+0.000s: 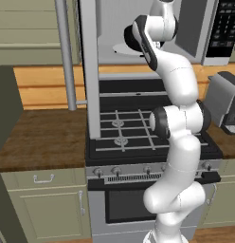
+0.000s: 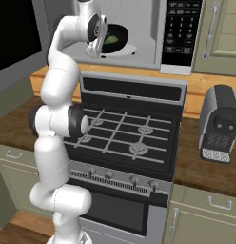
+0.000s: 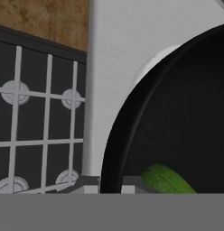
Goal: Pick the avocado from the sink and place it in the bowl. Then pick the bowl and place it in the microwave. Then close the microwave door and press the start button.
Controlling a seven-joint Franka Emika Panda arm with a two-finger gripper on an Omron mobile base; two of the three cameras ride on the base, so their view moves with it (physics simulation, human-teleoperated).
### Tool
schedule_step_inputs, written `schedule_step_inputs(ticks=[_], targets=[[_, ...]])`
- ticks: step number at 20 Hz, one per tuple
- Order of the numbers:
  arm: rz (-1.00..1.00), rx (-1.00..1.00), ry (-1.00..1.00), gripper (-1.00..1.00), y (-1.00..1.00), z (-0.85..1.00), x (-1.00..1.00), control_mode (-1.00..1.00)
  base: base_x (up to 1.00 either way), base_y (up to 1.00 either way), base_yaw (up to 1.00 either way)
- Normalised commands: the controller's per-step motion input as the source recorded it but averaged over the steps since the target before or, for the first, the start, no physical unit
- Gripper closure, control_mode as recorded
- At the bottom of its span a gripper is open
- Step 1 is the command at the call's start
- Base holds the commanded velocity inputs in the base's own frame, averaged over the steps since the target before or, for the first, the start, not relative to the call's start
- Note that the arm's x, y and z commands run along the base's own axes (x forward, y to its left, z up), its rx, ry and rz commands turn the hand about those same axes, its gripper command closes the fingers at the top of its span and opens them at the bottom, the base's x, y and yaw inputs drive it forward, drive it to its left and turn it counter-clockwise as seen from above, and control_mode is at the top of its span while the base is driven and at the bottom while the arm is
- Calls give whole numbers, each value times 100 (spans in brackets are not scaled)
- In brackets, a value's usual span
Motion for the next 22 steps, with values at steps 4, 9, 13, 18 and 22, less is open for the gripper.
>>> schedule_step_inputs(ticks=[4,9,13,18,22], targets=[[2,0,0,100,0,-9,10,-100,0,0,0],[0,0,1,100,0,-7,32,-100,0,0,0],[0,0,3,100,0,-10,30,-100,0,0,0],[0,0,2,100,0,0,42,-100,0,0,0],[0,0,3,100,0,-3,42,-100,0,0,0]])
